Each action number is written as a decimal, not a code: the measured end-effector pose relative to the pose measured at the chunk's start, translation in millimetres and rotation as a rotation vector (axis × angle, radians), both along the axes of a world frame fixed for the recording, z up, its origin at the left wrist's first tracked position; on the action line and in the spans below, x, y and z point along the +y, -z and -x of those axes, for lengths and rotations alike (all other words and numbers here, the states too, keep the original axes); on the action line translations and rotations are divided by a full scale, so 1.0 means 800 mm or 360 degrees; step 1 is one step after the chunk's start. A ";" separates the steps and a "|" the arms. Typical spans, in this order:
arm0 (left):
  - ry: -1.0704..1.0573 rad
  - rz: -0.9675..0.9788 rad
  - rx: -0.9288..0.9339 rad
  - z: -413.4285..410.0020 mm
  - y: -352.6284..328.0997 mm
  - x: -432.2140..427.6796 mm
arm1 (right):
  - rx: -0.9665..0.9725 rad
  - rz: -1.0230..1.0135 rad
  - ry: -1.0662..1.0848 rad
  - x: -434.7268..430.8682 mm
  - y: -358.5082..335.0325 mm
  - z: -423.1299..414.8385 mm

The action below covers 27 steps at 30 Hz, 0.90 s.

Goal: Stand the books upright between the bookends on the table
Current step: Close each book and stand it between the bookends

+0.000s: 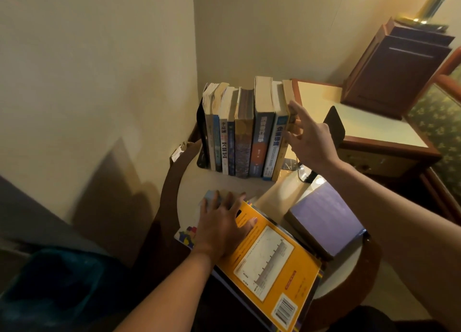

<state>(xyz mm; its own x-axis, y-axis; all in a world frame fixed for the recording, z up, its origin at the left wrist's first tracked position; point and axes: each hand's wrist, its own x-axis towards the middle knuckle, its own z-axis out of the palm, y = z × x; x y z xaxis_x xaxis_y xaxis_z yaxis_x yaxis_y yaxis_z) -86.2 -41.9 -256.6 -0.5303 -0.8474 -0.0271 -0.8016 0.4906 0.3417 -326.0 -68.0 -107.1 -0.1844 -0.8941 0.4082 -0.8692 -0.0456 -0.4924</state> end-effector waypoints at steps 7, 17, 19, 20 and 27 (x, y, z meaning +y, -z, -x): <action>0.0051 -0.0163 -0.0032 -0.002 -0.010 -0.004 | -0.0160 -0.0012 0.0177 0.040 0.025 -0.016; -0.0196 0.0250 0.0202 -0.048 0.006 0.070 | -0.0158 -0.0846 -0.0173 0.157 0.121 -0.078; -0.0267 0.0227 0.0139 -0.058 0.010 0.088 | -0.0176 -0.1050 -0.0222 0.169 0.128 -0.080; -0.0314 0.0212 0.0111 -0.061 0.012 0.097 | -0.0171 -0.1112 -0.0230 0.174 0.132 -0.080; -0.0711 0.0002 0.0184 -0.048 0.032 0.164 | 0.0179 -0.1179 -0.0053 0.197 0.146 -0.090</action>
<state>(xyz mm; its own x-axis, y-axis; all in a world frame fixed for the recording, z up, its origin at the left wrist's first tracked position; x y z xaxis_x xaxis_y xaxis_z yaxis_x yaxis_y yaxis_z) -47.5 89.3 -282.2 -0.1123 -0.9936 0.0121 -0.8913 0.1061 0.4407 -253.8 89.2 -224.1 -0.1452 -0.9466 -0.2878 -0.9201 0.2361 -0.3126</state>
